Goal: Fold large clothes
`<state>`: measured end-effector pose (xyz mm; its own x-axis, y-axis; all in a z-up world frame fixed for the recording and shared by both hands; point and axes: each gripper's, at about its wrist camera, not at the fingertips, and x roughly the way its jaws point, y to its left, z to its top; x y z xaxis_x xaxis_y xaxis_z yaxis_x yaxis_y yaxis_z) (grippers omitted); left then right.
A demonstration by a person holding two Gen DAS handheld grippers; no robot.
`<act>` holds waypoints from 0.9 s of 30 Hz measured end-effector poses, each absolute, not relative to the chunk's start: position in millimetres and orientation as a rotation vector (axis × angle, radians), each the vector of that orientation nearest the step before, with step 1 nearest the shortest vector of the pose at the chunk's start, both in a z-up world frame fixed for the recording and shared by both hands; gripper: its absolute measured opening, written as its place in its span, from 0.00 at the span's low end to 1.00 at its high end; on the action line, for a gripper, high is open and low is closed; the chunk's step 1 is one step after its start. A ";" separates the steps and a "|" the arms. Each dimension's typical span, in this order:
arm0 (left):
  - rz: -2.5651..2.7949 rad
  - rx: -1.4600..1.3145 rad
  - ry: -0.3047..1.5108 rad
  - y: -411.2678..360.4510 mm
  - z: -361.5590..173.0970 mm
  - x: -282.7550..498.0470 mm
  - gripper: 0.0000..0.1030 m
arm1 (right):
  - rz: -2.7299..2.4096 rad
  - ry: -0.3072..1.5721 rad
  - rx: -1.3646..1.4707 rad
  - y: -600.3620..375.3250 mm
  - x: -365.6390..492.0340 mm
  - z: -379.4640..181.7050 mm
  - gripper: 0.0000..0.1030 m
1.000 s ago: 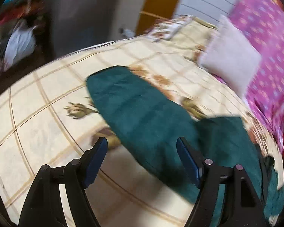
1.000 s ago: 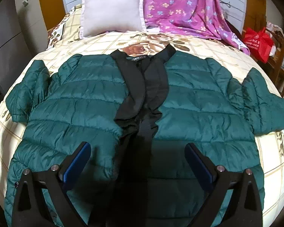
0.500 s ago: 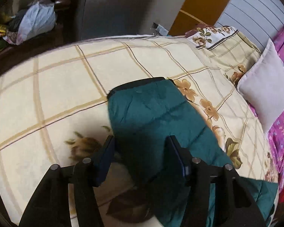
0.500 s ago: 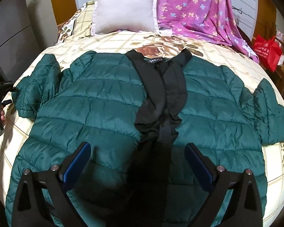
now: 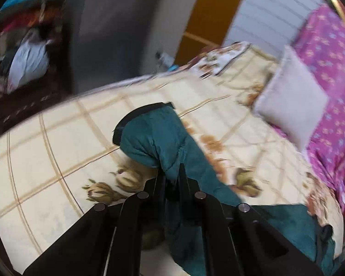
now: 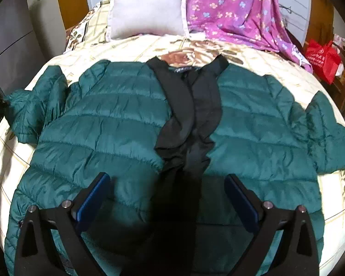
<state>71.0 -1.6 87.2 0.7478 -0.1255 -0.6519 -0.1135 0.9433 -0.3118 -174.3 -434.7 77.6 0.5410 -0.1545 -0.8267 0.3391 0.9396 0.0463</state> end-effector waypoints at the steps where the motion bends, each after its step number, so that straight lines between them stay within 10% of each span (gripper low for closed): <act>1: -0.036 -0.338 0.713 -6.8 97.9 63.6 0.00 | -0.298 0.951 0.214 -436.1 -176.4 80.1 0.98; 13: -0.373 -0.182 0.633 -127.3 181.5 -21.9 0.00 | -0.365 0.914 0.246 -470.2 -212.8 96.9 0.98; 27: -0.673 -0.041 0.820 -317.6 123.9 -108.2 0.00 | -0.463 0.926 0.297 -535.6 -273.5 90.0 0.98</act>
<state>-108.2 -317.6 123.9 0.4887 -0.5686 -0.6616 0.5381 0.7934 -0.2845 -273.5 -535.6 90.0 0.5138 -0.2534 -0.8196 0.5030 0.8629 0.0485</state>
